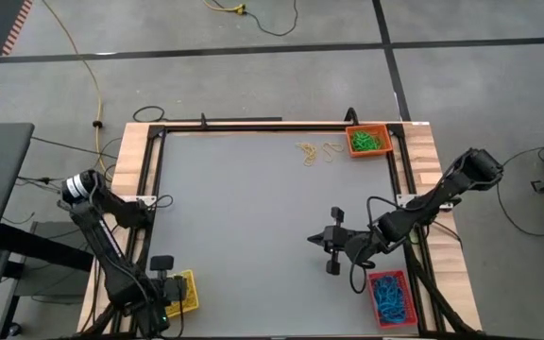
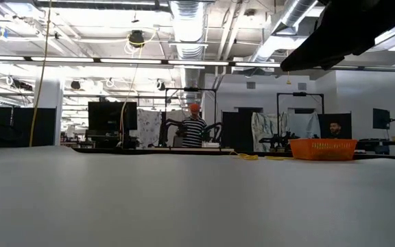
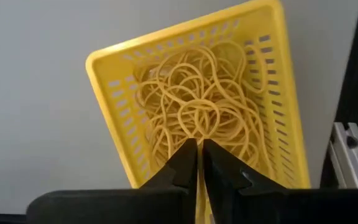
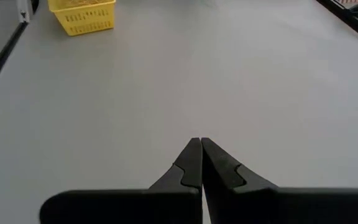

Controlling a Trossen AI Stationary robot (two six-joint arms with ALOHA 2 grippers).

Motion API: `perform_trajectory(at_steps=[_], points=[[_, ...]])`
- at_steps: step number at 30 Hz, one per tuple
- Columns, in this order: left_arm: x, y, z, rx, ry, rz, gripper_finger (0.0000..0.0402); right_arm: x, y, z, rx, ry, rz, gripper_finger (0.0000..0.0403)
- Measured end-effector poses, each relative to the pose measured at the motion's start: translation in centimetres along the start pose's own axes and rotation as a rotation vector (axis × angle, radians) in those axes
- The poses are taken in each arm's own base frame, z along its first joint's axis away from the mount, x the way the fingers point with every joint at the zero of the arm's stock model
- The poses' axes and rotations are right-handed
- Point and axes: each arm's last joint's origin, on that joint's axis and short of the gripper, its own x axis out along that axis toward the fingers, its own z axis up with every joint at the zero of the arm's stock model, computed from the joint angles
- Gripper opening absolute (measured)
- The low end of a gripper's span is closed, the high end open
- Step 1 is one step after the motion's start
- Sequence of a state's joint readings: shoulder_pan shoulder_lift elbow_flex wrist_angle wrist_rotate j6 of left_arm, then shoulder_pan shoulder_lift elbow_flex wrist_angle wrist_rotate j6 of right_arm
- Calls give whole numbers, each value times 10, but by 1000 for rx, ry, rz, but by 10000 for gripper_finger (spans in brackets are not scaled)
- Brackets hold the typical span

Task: Sort rubber bands into baskets
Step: Put the yellow rubber band into the yellow bin

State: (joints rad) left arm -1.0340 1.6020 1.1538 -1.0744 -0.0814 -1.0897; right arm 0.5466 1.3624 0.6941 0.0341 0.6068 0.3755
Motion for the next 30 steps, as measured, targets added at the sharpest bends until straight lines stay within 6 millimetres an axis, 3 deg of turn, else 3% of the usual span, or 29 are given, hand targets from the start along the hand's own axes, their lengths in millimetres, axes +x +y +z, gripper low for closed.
perform_trajectory(at_steps=[8,17,30], points=[[2,0,1,-35,-15,15,72,9,-15,-4,40,19,-61,40],[2,-3,5,-76,-121,13,163,26,-57,-25,107,90,-214,73],[-2,-4,35,-70,-491,53,185,46,-139,-28,172,159,-437,211]])
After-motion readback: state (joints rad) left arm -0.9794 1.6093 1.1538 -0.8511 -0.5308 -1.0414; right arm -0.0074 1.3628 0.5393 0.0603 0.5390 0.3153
